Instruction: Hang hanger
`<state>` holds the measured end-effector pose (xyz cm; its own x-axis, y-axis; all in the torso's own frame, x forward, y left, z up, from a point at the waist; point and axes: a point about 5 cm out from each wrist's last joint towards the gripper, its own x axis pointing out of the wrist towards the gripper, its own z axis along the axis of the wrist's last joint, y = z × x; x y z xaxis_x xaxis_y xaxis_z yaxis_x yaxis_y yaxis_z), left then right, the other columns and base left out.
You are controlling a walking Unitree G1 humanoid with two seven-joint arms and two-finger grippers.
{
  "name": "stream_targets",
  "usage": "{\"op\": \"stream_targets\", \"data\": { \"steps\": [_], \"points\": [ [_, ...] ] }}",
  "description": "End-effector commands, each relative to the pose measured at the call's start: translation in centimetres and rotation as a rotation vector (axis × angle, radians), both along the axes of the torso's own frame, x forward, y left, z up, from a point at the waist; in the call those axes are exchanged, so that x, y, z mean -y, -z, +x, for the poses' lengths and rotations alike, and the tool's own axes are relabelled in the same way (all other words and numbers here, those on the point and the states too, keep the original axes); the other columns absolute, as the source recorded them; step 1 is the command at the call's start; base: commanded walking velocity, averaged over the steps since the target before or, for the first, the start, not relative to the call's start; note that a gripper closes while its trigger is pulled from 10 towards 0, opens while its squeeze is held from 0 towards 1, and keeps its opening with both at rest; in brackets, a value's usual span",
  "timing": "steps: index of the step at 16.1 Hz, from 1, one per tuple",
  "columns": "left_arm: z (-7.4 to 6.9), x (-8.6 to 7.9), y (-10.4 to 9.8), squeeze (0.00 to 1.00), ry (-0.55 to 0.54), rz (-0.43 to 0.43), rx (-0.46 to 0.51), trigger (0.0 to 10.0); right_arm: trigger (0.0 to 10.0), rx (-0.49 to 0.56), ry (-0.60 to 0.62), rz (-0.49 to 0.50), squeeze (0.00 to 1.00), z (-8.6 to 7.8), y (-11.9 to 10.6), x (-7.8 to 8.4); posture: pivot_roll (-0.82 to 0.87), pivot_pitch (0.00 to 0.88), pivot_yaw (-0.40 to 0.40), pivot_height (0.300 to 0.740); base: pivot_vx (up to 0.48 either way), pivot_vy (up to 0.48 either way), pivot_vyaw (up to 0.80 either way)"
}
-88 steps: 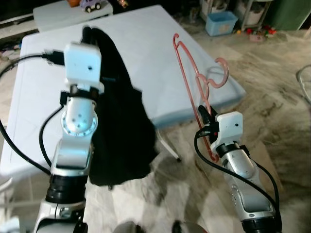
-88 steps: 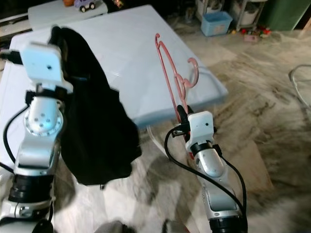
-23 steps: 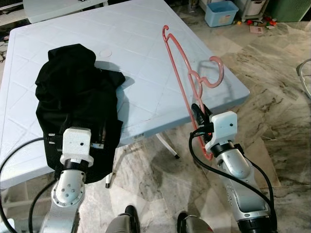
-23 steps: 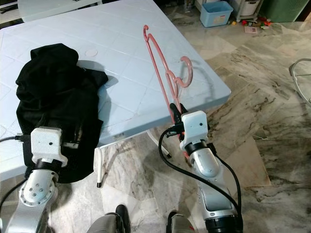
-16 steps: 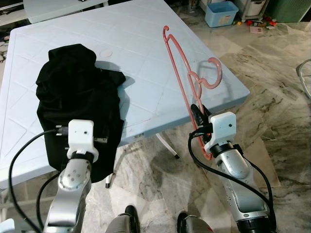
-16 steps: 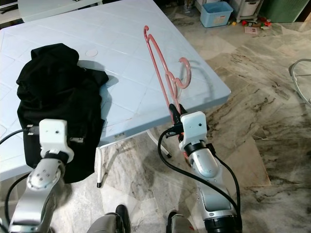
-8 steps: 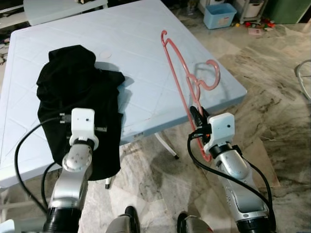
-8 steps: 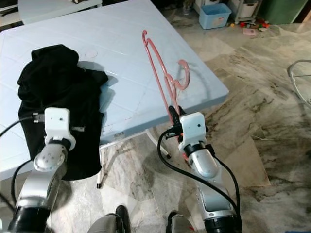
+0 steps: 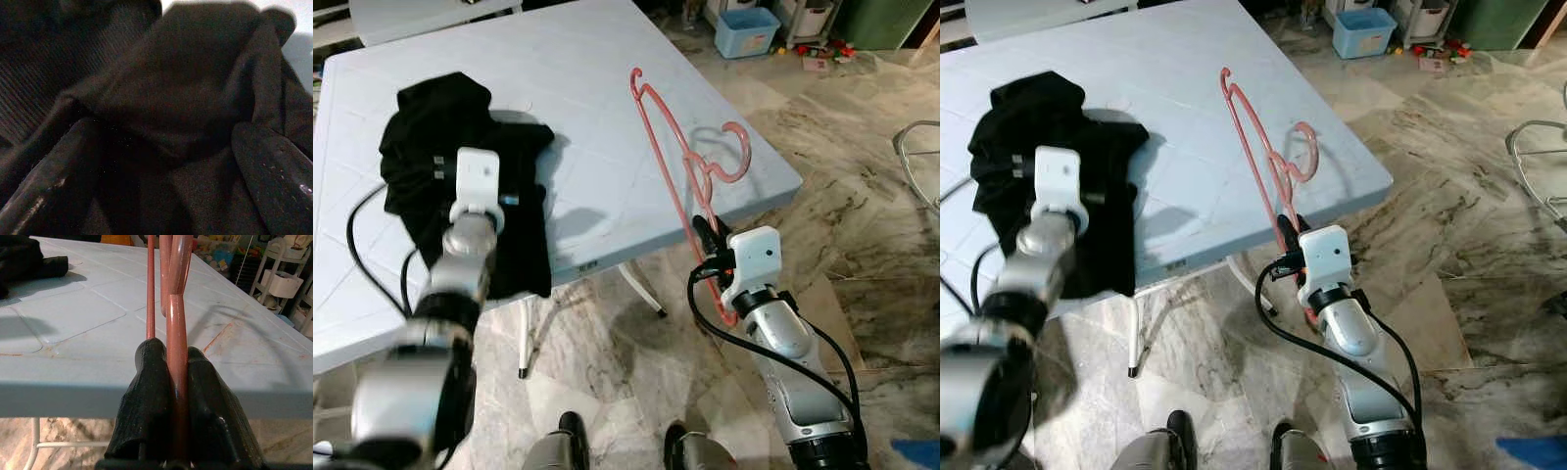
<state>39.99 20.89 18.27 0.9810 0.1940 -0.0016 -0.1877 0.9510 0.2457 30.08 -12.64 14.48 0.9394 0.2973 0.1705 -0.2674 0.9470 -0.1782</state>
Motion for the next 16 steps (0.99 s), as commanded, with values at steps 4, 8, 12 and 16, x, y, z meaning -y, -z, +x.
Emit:
{"op": "stream_targets", "data": {
  "steps": [4, 8, 12, 16],
  "points": [
    [1.2, -1.3, -7.3, 0.00, -0.091, 0.032, 0.255, 10.0, 10.0, -0.047, 0.024, -0.013, 0.00, -0.4, 1.0, 0.4, -0.12, 0.237, 0.031, 0.740, 0.000, 0.000, 0.00],
    [0.9, 0.0, -8.7, 0.00, 0.003, 0.012, 0.415, 10.0, 10.0, -0.040, 0.037, 0.001, 0.00, -0.5, 1.0, 0.2, -0.12, 0.235, 0.049, 0.740, 0.000, 0.000, 0.00],
    [-0.9, 1.2, -4.0, 0.00, 0.199, 0.097, 0.382, 10.0, 10.0, -0.041, 0.047, -0.004, 0.00, -0.5, 1.1, 0.8, -0.10, 0.238, 0.050, 0.740, 0.000, 0.000, 0.00],
    [-6.0, 2.4, -2.0, 0.00, 0.298, 0.075, 0.480, 10.0, 10.0, -0.040, 0.040, -0.009, 0.00, -0.2, 1.1, 0.6, -0.06, 0.234, 0.053, 0.740, 0.000, 0.000, 0.00]
  ]
}}
